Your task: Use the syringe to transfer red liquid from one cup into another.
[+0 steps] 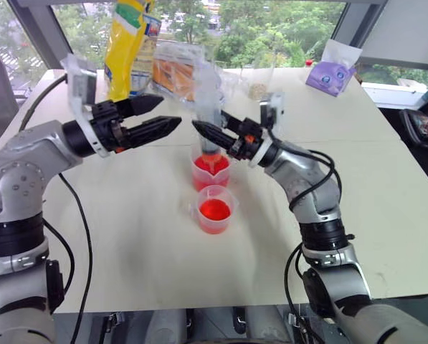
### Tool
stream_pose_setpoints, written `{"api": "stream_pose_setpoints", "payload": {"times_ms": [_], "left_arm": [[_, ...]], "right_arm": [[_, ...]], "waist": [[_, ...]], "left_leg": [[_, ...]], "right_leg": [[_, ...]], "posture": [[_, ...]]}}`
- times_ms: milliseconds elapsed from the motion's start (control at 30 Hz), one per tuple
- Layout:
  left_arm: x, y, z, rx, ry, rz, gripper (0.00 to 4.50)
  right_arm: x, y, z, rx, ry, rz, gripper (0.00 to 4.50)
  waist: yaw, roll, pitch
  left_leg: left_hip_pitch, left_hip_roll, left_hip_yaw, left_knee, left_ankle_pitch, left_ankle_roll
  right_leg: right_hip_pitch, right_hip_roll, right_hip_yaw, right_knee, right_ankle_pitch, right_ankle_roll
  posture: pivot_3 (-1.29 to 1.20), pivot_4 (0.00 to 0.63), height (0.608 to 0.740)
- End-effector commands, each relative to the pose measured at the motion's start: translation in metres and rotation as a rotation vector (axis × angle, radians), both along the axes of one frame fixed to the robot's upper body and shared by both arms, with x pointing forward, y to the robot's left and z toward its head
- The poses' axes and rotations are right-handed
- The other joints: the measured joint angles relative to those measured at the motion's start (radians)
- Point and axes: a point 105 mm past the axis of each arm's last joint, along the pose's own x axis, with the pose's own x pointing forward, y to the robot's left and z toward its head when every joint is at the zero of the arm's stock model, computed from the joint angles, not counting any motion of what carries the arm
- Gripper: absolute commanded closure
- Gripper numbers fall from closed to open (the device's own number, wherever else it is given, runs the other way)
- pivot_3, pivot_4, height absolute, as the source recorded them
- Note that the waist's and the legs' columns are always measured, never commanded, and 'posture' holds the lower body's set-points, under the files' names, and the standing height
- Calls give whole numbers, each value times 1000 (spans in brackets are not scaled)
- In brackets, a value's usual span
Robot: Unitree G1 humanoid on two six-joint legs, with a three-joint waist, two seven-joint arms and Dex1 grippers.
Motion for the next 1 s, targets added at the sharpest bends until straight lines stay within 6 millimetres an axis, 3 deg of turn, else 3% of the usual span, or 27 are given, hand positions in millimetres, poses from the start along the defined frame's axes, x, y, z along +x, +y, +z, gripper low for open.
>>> {"api": "stream_pose_setpoints", "payload": {"times_ms": [33, 133, 267, 467, 600, 767, 1000], "left_arm": [[-7, 3, 14, -5, -59, 1, 10], [-6, 1, 17, -7, -65, -8, 10], [-6, -5, 23, -18, -76, -38, 10], [-15, -14, 39, -59, -70, -137, 10], [-34, -28, 40, -28, -44, -271, 10], [-47, -40, 36, -2, -28, -362, 10], [-49, -49, 39, 1, -31, -431, 10]], "right_arm": [[-41, -12, 44, 80, -47, 191, 3060], [-54, -19, 45, 65, 2, 269, 3060], [-64, -22, 30, 27, 50, 300, 3060], [-59, -18, 5, 12, 76, 253, 3060], [-53, -17, -16, -10, 78, 213, 3060], [-55, -15, -23, -24, 68, 212, 3060], [-58, -12, -24, -32, 64, 229, 3060]], "waist": [[1, 0, 0], [0, 0, 0], [-1, 0, 0], [-1, 0, 0], [-1, 0, 0], [-1, 0, 0], [-1, 0, 0]], "left_leg": [[0, 0, 0, 0, 0, 0], [0, 0, 0, 0, 0, 0], [0, 0, 0, 0, 0, 0], [0, 0, 0, 0, 0, 0], [0, 0, 0, 0, 0, 0], [0, 0, 0, 0, 0, 0], [0, 0, 0, 0, 0, 0]], "right_leg": [[0, 0, 0, 0, 0, 0], [0, -1, 0, 0, 0, 0], [0, 0, -1, 0, 0, 0], [0, 1, 0, 0, 0, 0], [0, 1, 0, 0, 0, 0], [0, 1, 0, 0, 0, 0], [0, 1, 0, 0, 0, 0]], "posture": [[0, 150, 740], [0, 150, 740], [0, 150, 740], [0, 150, 740], [0, 150, 740], [0, 150, 740], [0, 150, 740]]}}
